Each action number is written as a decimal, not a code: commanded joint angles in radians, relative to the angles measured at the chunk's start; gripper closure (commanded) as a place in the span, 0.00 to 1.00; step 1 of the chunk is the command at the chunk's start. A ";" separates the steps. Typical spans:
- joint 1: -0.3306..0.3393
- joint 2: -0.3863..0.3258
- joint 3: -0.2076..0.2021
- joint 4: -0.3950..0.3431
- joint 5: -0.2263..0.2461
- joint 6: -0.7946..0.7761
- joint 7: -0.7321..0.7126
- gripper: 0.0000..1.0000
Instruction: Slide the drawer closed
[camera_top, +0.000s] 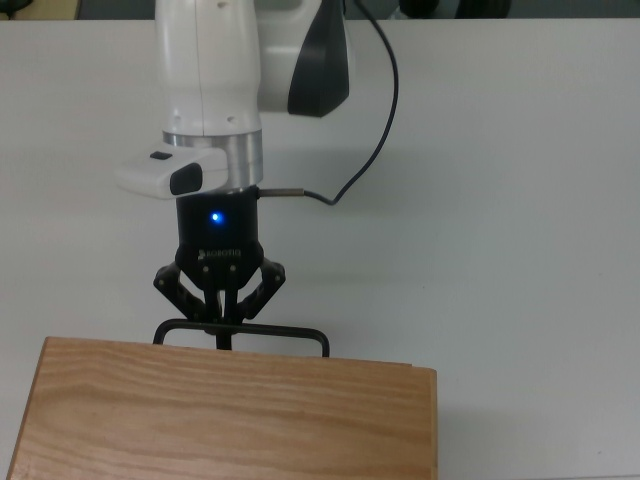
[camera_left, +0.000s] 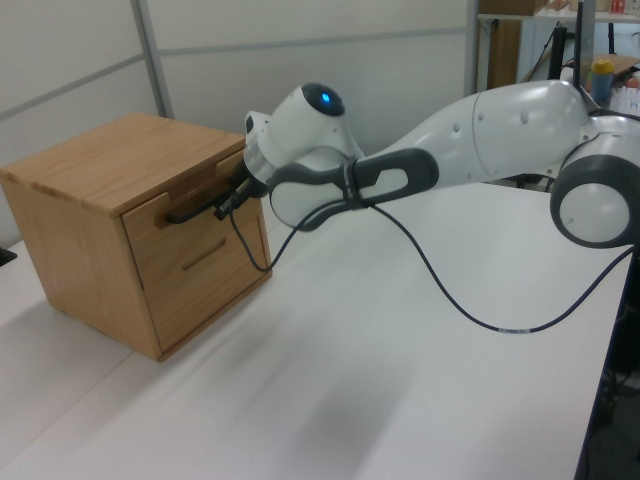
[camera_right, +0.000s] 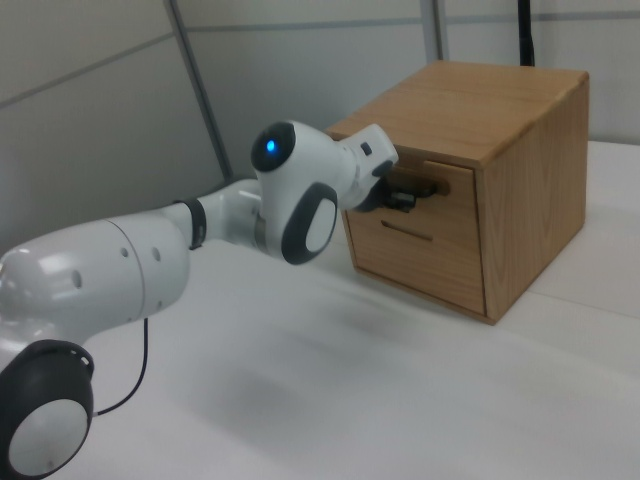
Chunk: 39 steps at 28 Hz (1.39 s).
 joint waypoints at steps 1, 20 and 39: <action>-0.002 0.019 0.000 -0.018 0.018 0.099 -0.019 1.00; 0.003 -0.123 0.000 -0.008 0.018 -0.336 -0.013 1.00; 0.003 -0.367 0.000 0.031 0.026 -1.089 -0.013 1.00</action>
